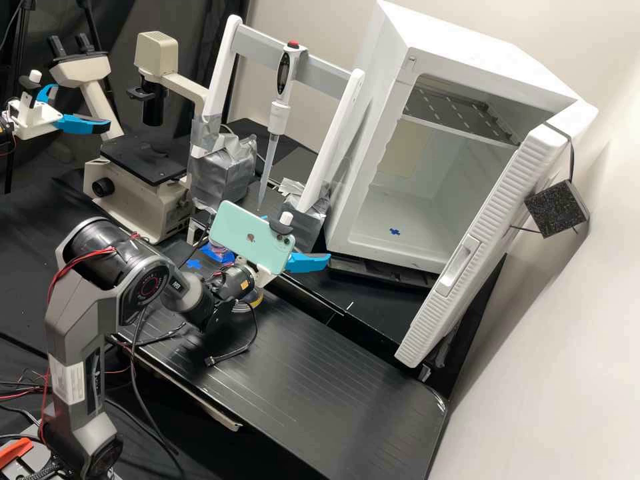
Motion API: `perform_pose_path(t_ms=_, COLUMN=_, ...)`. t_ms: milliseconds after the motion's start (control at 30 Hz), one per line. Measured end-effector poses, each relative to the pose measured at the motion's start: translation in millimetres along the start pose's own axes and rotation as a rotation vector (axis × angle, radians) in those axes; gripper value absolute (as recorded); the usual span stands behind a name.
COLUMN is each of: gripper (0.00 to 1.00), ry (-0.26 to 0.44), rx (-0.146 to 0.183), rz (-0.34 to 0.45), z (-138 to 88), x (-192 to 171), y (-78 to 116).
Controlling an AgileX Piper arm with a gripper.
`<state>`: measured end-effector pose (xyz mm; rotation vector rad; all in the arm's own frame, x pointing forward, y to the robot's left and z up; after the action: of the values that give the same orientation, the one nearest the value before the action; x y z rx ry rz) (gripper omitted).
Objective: Open the lid
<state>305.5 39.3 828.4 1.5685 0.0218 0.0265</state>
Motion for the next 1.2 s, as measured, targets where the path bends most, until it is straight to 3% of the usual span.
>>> perform_pose_path(t_ms=367, gripper=1.0, ry=0.006, rx=-0.008, rz=0.005, z=4.1, x=-9.0, y=-0.2)
perform_pose_path(t_ms=467, gripper=1.0, ry=0.021, rx=-0.009, rz=0.03, z=9.0, x=-26.5, y=4.4)
perform_pose_path(t_ms=633, gripper=1.0, ry=0.091, rx=0.02, rz=0.114, z=11.5, x=-68.8, y=16.1)
perform_pose_path(t_ms=767, gripper=1.0, ry=0.114, rx=0.025, rz=0.119, z=12.5, x=-102.9, y=16.6)
perform_pose_path(t_ms=867, gripper=1.0, ry=0.13, rx=0.018, rz=0.1, z=13.1, x=-129.2, y=12.5)
perform_pose_path(t_ms=967, gripper=1.0, ry=0.164, rx=-0.012, rz=0.081, z=10.5, x=-144.6, y=11.2)
perform_pose_path(t_ms=1200, gripper=1.0, ry=0.214, rx=-0.056, rz=-0.011, z=9.6, x=-154.5, y=10.5)
